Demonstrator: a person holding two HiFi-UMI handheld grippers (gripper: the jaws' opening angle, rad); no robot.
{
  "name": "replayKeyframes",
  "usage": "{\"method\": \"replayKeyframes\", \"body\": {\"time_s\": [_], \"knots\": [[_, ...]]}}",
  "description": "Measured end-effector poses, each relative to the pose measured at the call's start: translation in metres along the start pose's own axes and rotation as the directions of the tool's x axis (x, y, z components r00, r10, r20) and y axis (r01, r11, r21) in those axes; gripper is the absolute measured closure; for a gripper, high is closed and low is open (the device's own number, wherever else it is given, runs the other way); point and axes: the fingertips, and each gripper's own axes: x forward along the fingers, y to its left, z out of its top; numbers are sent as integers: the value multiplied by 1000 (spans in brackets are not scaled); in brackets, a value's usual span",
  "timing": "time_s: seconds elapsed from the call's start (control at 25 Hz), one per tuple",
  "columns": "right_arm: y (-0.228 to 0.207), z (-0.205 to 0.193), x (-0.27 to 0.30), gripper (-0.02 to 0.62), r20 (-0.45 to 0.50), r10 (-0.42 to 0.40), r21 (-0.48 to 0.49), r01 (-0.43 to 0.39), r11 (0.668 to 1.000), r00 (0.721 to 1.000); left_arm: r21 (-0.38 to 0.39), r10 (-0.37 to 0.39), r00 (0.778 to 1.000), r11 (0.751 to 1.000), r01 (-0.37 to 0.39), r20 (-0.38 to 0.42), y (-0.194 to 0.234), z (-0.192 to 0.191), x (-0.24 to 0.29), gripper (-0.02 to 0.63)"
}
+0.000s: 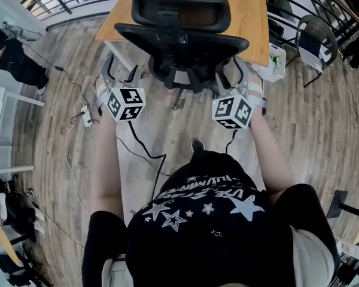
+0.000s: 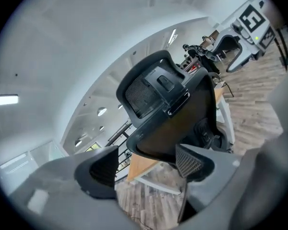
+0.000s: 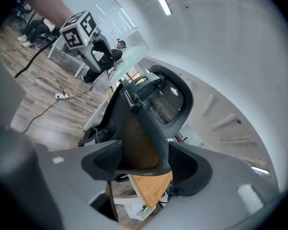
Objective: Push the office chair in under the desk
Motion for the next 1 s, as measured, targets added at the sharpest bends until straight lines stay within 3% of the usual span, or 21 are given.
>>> {"method": "replayKeyframes", "body": {"time_s": [0.28,0.4,0.72,1.0], "knots": [[21,20,-42,293,53,9,36,-11,999,999,-84,-18,1000,996,20,25,-16,-6,-68,222],[27,30,-56,333,77,8,62,-13,998,997,-123,-30,999,992,34,36,-23,-8,-91,248],[41,52,-95,466,139,5,87,-17,996,990,-194,27,999,981,-17,45,-34,-23,-145,459],[43,62,-100,530,184,18,97,-37,995,983,-265,90,996,960,-86,4,-38,-39,-174,604]]}}
